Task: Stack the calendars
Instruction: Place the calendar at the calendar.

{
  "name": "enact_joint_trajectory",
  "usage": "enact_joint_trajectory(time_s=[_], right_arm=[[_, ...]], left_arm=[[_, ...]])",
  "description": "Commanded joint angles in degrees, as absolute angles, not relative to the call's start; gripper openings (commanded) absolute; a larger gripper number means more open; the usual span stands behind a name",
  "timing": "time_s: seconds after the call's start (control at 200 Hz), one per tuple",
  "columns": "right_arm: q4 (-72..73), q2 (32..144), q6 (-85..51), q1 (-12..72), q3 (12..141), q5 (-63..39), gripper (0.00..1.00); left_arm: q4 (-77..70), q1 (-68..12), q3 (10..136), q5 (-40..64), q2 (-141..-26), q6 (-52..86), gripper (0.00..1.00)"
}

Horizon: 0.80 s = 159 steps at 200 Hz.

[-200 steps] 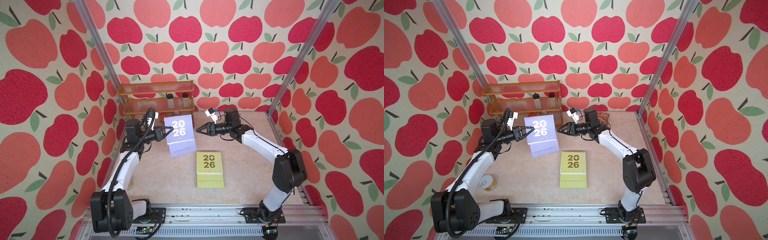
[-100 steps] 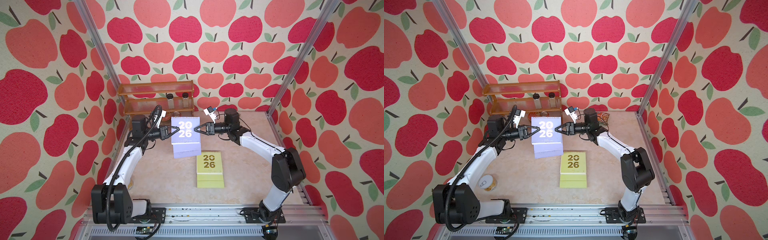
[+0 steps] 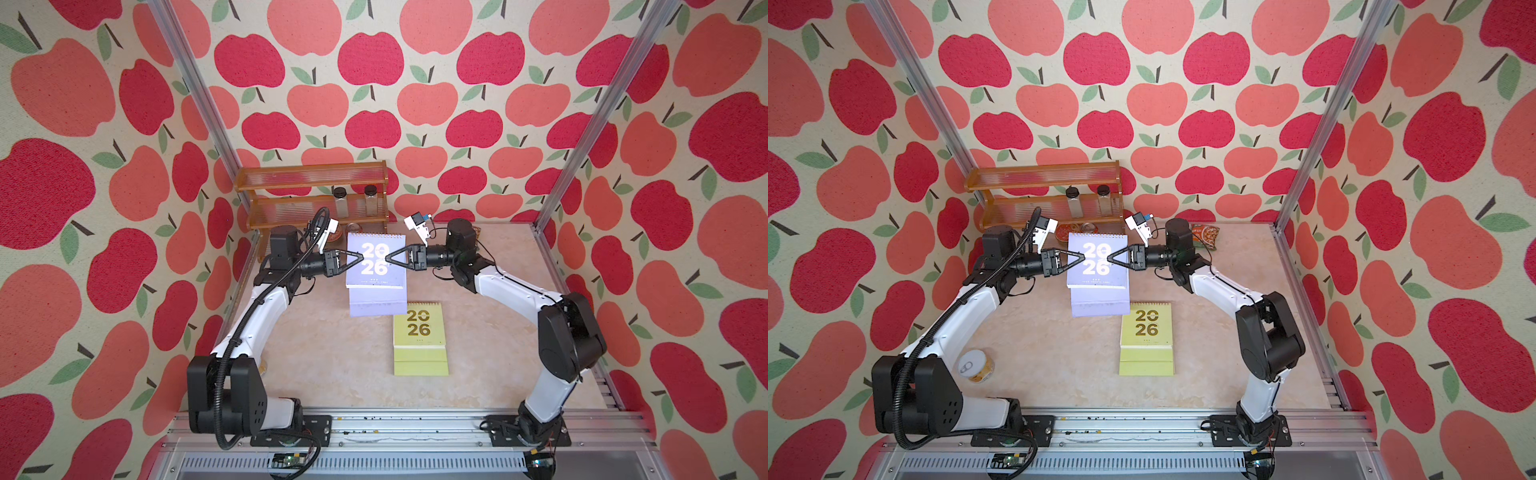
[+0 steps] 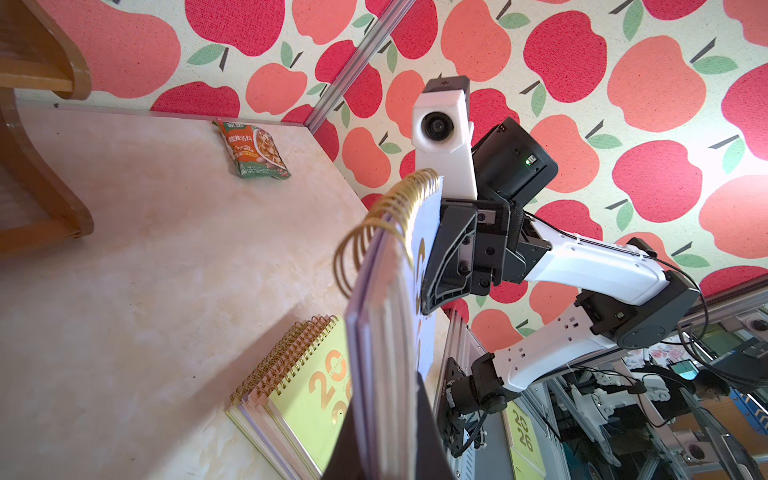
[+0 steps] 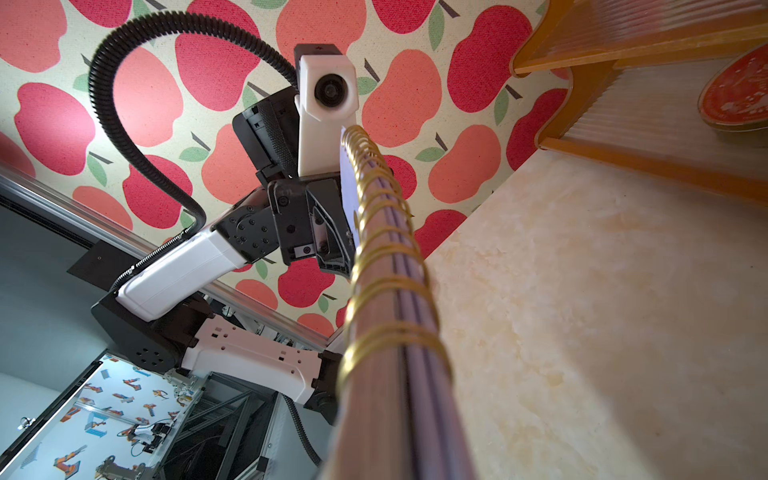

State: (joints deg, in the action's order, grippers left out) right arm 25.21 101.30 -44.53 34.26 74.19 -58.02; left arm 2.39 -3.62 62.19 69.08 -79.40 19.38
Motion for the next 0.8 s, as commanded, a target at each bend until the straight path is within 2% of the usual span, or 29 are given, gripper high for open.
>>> enact_joint_trajectory(time_s=[0.0, 0.03, 0.06, 0.095, 0.135, 0.17, 0.18, 0.405, 0.79], right_arm=[[14.5, 97.3, -40.4, 35.3, 73.7, -53.8, 0.0], [10.7, 96.2, -38.6, 34.8, 73.9, -52.8, 0.0], [7.5, 95.2, -37.2, 34.4, 73.9, -52.1, 0.0], [4.0, 93.9, -36.0, 33.6, 73.8, -51.7, 0.0], [0.5, 92.5, -34.9, 32.7, 73.4, -51.5, 0.0], [-3.1, 91.4, -33.6, 31.9, 72.9, -51.0, 0.0], [-4.2, 91.1, -33.3, 31.7, 72.9, -50.9, 0.0], [-18.2, 83.4, -28.3, 29.3, 65.6, -50.9, 0.0], [-12.0, 80.6, -33.4, 27.8, 50.8, -53.7, 0.0]], left_arm=[[3.0, -5.4, 65.7, 64.3, -79.3, 16.0, 0.07], [3.7, -5.3, 65.9, 62.5, -79.1, 15.6, 0.12], [4.7, -5.4, 66.2, 60.4, -78.9, 14.8, 0.23], [6.3, -5.4, 66.7, 57.5, -78.8, 13.9, 0.4], [7.3, -5.4, 67.0, 54.7, -78.6, 13.1, 0.65], [7.6, -5.4, 67.0, 51.9, -78.3, 12.8, 0.97], [7.6, -5.4, 67.0, 51.1, -78.2, 12.8, 1.0], [5.3, -6.4, 65.4, 41.6, -76.9, 12.5, 0.99], [4.3, -7.5, 65.5, 44.2, -78.4, 12.4, 0.99]])
